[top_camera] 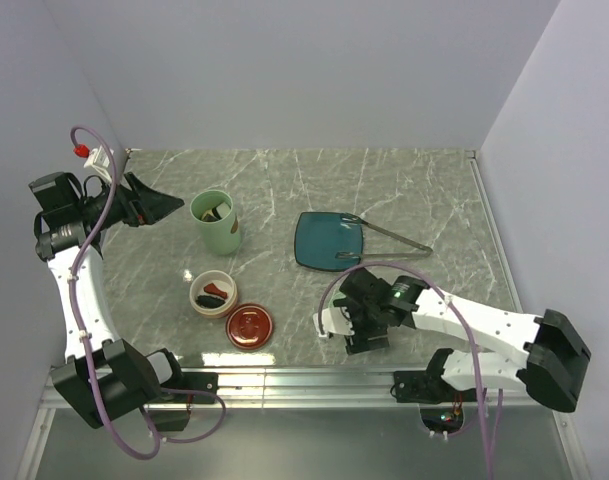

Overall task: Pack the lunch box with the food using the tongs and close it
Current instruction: Pick up the lid of the lunch box with the right arm, then pass the lid of the lunch box from the right arm to the left

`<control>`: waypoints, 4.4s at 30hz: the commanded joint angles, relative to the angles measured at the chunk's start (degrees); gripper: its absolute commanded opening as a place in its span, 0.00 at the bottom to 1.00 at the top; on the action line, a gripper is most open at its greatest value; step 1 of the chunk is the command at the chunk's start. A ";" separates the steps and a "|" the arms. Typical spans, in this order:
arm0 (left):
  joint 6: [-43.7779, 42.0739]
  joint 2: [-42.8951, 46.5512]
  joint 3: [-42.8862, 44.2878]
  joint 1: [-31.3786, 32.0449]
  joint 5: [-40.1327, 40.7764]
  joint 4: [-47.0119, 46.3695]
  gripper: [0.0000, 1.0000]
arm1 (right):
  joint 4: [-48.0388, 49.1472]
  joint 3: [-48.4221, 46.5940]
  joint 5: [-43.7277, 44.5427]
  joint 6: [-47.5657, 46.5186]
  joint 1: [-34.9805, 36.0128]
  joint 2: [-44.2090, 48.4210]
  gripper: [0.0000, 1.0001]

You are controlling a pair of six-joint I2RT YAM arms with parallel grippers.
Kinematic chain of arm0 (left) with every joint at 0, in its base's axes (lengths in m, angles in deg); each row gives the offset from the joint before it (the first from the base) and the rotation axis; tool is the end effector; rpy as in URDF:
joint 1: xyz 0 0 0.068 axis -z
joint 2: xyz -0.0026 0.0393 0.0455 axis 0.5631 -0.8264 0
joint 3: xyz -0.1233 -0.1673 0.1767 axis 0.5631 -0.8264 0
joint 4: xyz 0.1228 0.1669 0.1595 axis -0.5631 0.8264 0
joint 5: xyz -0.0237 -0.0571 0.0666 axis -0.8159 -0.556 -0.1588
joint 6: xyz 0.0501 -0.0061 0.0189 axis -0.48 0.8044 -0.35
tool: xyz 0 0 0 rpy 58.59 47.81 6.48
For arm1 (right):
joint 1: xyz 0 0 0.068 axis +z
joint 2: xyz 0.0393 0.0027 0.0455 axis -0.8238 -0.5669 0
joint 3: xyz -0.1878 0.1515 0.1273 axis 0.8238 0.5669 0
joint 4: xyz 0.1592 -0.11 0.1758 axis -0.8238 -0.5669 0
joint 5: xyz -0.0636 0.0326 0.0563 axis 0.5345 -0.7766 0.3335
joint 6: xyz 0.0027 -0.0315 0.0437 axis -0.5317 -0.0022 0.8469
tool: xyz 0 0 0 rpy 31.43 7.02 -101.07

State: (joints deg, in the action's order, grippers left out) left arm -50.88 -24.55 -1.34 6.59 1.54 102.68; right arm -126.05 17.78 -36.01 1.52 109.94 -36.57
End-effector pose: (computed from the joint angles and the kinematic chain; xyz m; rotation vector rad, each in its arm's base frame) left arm 0.2249 0.0809 0.3709 0.0645 1.8750 -1.0129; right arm 0.1078 0.1616 0.2059 -2.2503 1.6725 0.2598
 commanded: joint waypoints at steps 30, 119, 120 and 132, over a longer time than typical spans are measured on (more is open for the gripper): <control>-2.57 9.87 -6.00 -0.18 -11.56 -10.51 0.99 | -10.83 -50.32 -44.66 24.40 -15.10 -20.90 0.00; 27.08 7.50 -8.48 40.18 19.28 -60.73 0.01 | 124.62 -35.26 -51.03 159.95 -23.18 -29.36 0.77; 26.47 7.07 -7.17 39.47 18.84 -58.72 0.01 | 121.91 -35.17 -52.87 157.94 -23.54 -29.36 0.83; -10.53 -7.41 18.40 33.22 37.62 -2.33 0.01 | 28.27 -46.57 -51.07 75.65 -32.07 -22.51 1.00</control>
State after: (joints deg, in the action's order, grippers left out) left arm -49.02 -27.81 11.32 40.10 30.63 81.34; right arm -57.44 -20.95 -91.86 115.68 78.03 -64.50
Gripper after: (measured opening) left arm 0.222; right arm 0.994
